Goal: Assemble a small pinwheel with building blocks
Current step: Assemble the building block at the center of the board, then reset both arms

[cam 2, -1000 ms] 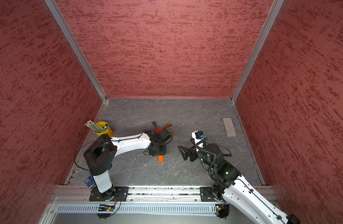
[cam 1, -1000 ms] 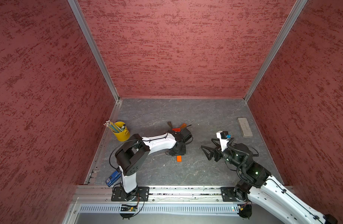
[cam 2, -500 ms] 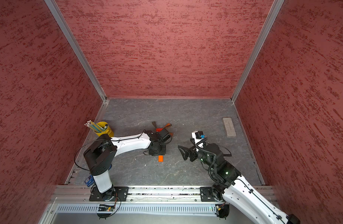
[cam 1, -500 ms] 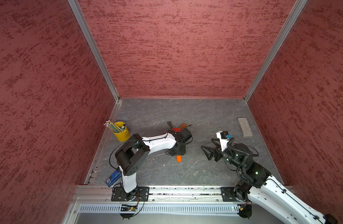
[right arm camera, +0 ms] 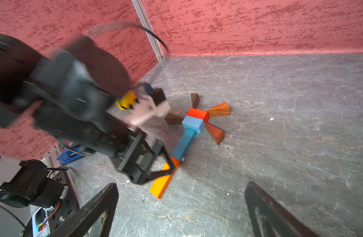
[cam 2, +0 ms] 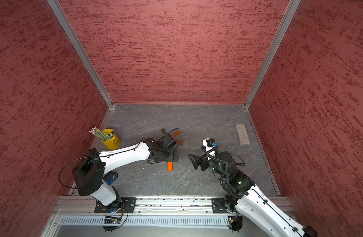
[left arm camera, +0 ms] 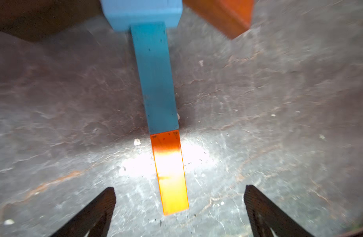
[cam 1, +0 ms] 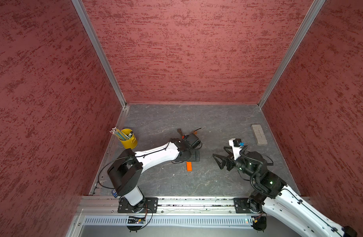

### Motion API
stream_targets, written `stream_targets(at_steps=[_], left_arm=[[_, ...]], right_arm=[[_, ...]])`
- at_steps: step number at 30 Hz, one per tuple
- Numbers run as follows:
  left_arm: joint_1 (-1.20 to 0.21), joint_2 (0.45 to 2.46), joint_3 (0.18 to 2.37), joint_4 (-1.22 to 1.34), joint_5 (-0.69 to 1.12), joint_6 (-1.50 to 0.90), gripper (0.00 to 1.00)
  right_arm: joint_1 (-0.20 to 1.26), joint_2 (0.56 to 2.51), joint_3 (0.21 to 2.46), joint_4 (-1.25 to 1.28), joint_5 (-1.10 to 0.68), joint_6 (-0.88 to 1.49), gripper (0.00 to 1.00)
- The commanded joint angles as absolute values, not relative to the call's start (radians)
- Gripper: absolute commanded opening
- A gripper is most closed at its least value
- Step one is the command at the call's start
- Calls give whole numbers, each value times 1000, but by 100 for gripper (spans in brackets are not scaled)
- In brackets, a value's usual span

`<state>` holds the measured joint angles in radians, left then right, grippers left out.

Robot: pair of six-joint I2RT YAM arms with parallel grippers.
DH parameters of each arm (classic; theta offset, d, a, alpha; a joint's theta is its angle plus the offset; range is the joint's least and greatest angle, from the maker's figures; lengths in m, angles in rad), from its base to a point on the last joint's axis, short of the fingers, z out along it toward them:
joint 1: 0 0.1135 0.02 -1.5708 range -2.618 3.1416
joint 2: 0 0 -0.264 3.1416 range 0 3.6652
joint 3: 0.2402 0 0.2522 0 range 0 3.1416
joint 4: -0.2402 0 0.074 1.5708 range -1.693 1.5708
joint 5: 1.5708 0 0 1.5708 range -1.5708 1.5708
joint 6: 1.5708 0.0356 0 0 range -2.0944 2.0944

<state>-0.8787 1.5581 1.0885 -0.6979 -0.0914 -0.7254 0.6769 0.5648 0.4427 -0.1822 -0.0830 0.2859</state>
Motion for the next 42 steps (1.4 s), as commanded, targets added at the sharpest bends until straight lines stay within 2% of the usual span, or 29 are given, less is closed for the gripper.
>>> stream_targets(at_steps=[1, 4, 6, 10, 12, 15, 18, 22, 25, 27, 30, 32, 33, 35, 38, 42], left_arm=[[-853, 1389, 1043, -693, -203, -633, 100], [-751, 1189, 957, -673, -318, -532, 100], [-634, 1057, 857, -576, -377, -423, 100], [-387, 824, 544, -134, -421, -129, 100], [-319, 788, 387, 99, -428, 26, 100], [-179, 865, 288, 285, -416, 9, 100], [-61, 1041, 236, 534, -306, -49, 100], [-15, 1205, 297, 645, -247, -26, 100], [71, 1301, 288, 819, -88, -73, 100], [125, 1406, 272, 960, 16, -123, 100], [67, 1481, 282, 1015, 64, -28, 100], [53, 1540, 283, 1098, 88, -1, 100], [54, 1505, 298, 1005, 79, -6, 100], [52, 1538, 299, 1054, 58, -8, 100], [47, 1532, 375, 893, 61, 0, 100], [-10, 1535, 347, 961, -11, 42, 100]], right_arm=[[673, 622, 451, -149, -15, 266, 99], [673, 699, 465, -95, 77, 243, 99], [672, 733, 452, -18, 176, 197, 99], [654, 736, 324, 338, 444, -13, 99], [596, 743, 232, 563, 535, -67, 99], [456, 795, 99, 880, 545, -96, 99], [315, 923, 41, 1059, 436, -83, 99], [235, 1176, 44, 1283, 369, -126, 99], [183, 1350, 56, 1471, 296, -149, 99], [149, 1412, 102, 1446, 252, -142, 99], [26, 1441, 130, 1399, 107, -39, 99], [-43, 1527, 103, 1519, -24, 5, 99], [-63, 1560, 94, 1586, -71, 15, 99], [-75, 1521, 121, 1471, -81, 16, 99], [-75, 1532, 167, 1405, -90, 13, 99], [-75, 1533, 173, 1397, -74, 17, 99]])
